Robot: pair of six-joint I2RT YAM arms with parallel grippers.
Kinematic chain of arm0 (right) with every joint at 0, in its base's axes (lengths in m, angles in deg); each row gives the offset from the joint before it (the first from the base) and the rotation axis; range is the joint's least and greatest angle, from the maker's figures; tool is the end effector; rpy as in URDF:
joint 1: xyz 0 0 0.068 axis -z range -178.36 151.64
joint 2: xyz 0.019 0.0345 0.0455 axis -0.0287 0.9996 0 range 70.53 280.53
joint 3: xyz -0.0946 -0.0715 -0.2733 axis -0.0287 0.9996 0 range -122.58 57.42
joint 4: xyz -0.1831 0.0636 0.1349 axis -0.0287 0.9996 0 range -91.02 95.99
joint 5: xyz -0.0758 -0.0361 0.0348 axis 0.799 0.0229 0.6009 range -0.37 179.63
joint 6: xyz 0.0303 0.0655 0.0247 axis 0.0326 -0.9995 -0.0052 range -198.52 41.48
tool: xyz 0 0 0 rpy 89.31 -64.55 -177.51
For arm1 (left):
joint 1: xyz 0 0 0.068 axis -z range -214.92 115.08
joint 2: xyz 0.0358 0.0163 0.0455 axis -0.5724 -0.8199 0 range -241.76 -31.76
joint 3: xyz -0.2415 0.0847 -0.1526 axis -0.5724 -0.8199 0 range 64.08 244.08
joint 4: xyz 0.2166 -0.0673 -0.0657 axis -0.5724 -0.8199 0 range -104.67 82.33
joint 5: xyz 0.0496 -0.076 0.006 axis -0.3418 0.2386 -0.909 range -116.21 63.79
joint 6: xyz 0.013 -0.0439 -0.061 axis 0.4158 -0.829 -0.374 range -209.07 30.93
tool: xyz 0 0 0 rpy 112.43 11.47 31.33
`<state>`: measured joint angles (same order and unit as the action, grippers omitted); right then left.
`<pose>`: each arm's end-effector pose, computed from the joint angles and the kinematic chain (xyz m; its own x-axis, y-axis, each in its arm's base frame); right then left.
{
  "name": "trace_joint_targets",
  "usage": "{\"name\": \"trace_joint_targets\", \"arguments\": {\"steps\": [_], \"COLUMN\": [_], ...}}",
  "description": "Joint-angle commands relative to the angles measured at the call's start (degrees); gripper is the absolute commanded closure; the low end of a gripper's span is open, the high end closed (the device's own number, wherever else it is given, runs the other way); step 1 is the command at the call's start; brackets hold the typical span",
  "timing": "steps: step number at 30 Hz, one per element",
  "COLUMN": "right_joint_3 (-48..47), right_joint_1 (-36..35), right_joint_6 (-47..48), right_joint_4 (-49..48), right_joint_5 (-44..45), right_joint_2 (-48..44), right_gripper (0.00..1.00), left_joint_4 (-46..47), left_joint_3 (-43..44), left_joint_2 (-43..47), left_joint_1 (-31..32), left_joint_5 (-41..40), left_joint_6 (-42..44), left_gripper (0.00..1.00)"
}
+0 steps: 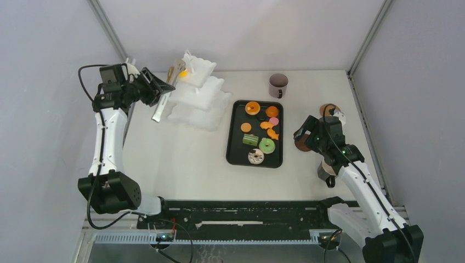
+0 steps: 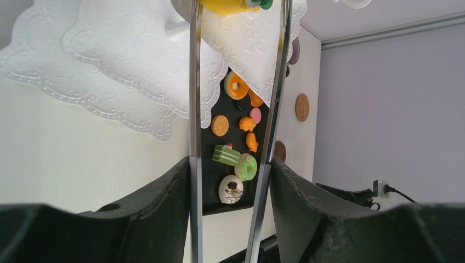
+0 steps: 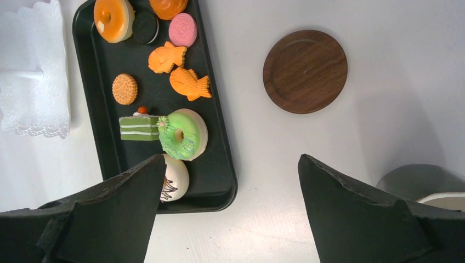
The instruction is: Serve the afternoon tea
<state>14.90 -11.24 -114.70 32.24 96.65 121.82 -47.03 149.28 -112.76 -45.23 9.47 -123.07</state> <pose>0.1632 0.0293 0.2732 -0.6051 0.4627 -0.6479 0.2781 0.8854 0.3725 0.2930 0.0149 0.4029 -0.6507 -0.5800 -0.4901 -0.0482 0.6757 -0.7356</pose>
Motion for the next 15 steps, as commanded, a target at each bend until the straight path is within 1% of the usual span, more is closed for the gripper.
{"name": "trace_joint_targets", "arguments": {"steps": [1, 15], "right_joint_3": [-0.3, 0.1], "right_joint_1": [-0.4, -0.4], "right_joint_6": [-0.3, -0.3], "right_joint_4": [-1.5, -2.0], "right_joint_5": [0.8, 0.7], "right_joint_2": [0.0, 0.4], "right_gripper": [0.02, 0.02], "left_joint_4": [0.4, -3.9], "left_joint_3": [5.1, 8.7], "left_joint_2": [2.7, 2.7], "left_joint_1": [-0.4, -0.5], "left_joint_5": [-0.3, -3.9], "left_joint_6": [1.3, 3.7], "left_gripper": [0.44, 0.44]}}
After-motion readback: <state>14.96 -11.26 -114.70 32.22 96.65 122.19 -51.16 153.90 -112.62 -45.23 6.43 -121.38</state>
